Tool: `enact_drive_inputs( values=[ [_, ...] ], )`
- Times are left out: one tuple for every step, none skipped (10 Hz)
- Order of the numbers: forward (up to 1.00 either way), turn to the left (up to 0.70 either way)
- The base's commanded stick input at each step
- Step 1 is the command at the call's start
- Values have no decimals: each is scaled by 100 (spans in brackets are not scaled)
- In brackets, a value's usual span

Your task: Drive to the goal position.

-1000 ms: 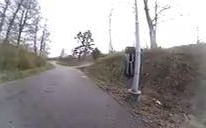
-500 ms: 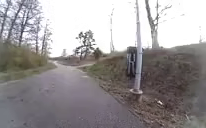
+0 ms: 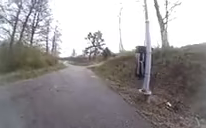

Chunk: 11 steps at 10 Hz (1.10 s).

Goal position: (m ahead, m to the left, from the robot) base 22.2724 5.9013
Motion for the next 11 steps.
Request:
enact_drive_inputs(
  values=[
    [0, 0],
    [0, 0],
    [0, 0],
    [0, 0],
    [0, 0],
    [0, 0],
    [0, 0],
    [0, 0],
    [0, -45],
    [0, -45],
    [0, 0]
  ],
)
